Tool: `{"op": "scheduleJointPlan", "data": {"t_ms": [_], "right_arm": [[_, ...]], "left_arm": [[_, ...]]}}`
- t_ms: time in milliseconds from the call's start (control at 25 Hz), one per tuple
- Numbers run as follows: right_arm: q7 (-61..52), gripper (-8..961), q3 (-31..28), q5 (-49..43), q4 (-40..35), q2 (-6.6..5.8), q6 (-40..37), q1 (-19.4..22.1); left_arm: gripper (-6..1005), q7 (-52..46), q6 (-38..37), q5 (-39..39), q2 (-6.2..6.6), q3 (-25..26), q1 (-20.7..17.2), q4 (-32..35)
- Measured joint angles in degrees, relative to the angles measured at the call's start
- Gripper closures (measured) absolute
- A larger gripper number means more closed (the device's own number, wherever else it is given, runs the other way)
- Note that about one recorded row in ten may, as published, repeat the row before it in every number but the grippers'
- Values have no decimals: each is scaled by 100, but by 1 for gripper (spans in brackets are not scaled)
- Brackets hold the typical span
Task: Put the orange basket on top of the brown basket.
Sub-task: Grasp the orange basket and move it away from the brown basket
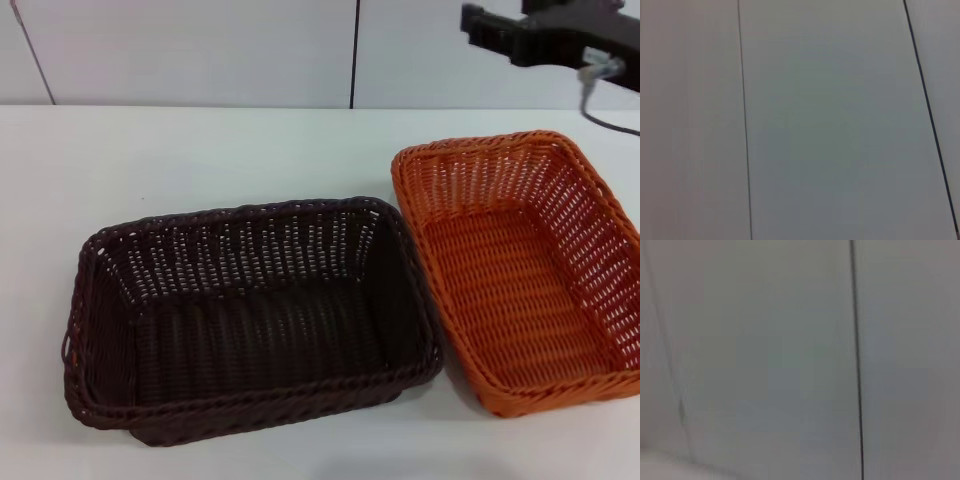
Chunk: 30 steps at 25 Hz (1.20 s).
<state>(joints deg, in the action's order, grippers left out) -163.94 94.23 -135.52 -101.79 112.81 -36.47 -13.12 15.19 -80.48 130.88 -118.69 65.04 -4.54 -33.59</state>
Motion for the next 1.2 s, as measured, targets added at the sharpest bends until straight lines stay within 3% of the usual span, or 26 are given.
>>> {"op": "scheduleJointPlan", "data": {"t_ms": [40,80,160,200,320,360,400,560,840,1200], "right_arm": [[468,230,-776,19,-362,317,-1398,-161],[468,230,-776,19,-362,317,-1398,-161],[972,230,-1672,50,-764,590,-2991,-437],[972,230,-1672,50,-764,590,-2991,-437],[1103,230,-2106,62,-909,516,-4291,-800],[1327,229,-2399,63,-876,462,-5162,-1053],[1327,229,-2399,63,-876,462,-5162,-1053],[2086,229,-2716,35,-736,429,-6894,-1432],[2404,229,-2740,62,-1018,461,-8023,-1448],[2524,230,-2695,-96,-1163,514,-8486,-1400]], "left_arm": [[267,11,3,-17,0,-6,15,13],[267,11,3,-17,0,-6,15,13],[268,42,57,-135,1,-29,129,100],[268,49,76,-177,1,-42,155,119],[268,64,146,-322,2,-77,217,159],[268,76,199,-406,4,-97,255,175],[268,76,199,-406,4,-97,255,175],[267,94,298,-464,5,-112,278,180],[267,143,393,-580,5,-131,328,164],[268,185,519,-733,-4,-187,397,111]]}}
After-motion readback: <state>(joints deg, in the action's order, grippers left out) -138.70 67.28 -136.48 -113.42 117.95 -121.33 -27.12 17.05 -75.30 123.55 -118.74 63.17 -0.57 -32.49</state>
